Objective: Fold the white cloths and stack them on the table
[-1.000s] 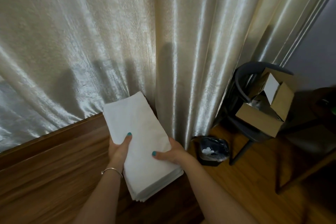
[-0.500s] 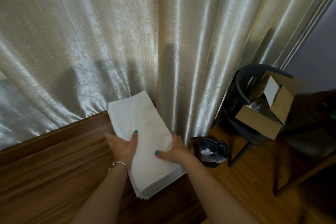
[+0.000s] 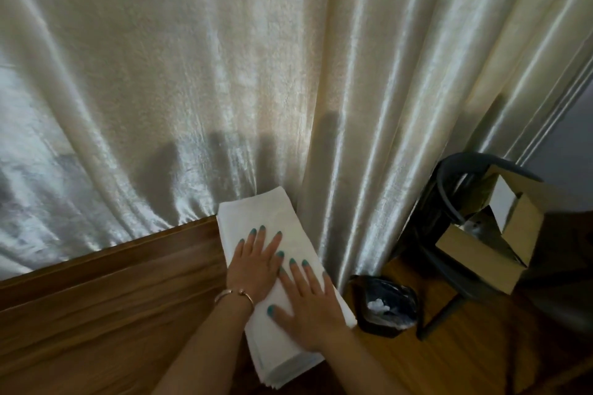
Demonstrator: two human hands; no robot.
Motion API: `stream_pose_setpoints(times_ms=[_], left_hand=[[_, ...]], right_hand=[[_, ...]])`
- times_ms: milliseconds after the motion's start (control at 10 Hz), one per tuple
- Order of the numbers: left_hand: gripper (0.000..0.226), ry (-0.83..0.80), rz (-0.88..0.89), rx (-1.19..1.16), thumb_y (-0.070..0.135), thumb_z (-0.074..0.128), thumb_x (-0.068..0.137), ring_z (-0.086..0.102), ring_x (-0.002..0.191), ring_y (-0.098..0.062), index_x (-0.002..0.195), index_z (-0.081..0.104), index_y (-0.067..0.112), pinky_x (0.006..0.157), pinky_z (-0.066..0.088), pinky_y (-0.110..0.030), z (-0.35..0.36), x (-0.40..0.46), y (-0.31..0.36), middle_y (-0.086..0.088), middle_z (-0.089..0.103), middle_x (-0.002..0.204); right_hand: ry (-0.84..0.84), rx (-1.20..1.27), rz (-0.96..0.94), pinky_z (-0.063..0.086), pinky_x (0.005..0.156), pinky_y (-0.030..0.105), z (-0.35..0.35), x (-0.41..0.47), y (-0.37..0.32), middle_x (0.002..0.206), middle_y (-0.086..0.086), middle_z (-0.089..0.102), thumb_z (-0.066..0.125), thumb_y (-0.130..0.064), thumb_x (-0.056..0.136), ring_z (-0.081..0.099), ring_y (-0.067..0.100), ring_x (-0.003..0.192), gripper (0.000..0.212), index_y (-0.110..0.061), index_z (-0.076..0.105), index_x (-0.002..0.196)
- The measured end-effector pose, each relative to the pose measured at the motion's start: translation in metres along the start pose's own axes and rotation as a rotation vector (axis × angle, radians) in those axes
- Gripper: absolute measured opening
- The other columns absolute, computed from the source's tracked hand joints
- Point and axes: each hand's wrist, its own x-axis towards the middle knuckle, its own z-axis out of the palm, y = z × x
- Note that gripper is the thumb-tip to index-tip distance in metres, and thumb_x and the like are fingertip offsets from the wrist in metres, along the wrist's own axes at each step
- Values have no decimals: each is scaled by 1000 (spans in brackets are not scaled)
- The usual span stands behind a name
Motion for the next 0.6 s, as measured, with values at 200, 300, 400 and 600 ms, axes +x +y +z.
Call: stream_pose_setpoints(times_ms=[200,300,400,600], left_hand=[[75,25,-6,-32,56,-19,81,9,148,-23,149,9,39,118,5,-40,2,0,-1,-2,11,160],[59,0,1,-32,47,1,95,27,143,-27,147,25,33,115,12,-42,-9,-13,2,-3,27,155],[56,-90,94,-134,45,0,96,38,135,-19,140,34,31,116,-13,-33,-19,-39,-8,7,47,144],[57,-62,118,-38,43,30,94,34,139,-13,148,16,35,108,35,-31,-85,-94,-100,9,34,152]], right_hand=[[142,-93,26,13,108,45,27,6,-1,142,-6,50,23,-72,89,42,19,135,70,-34,35,145],[255,29,-48,1,114,37,36,14,9,159,-16,13,13,-66,92,3,7,147,65,-38,9,150],[450,-78,-60,3,115,30,57,27,39,160,-9,7,13,-54,98,-2,8,148,58,-33,7,152],[509,-53,-174,23,96,43,55,68,-54,157,-5,15,3,-55,96,44,18,108,63,-27,1,153]])
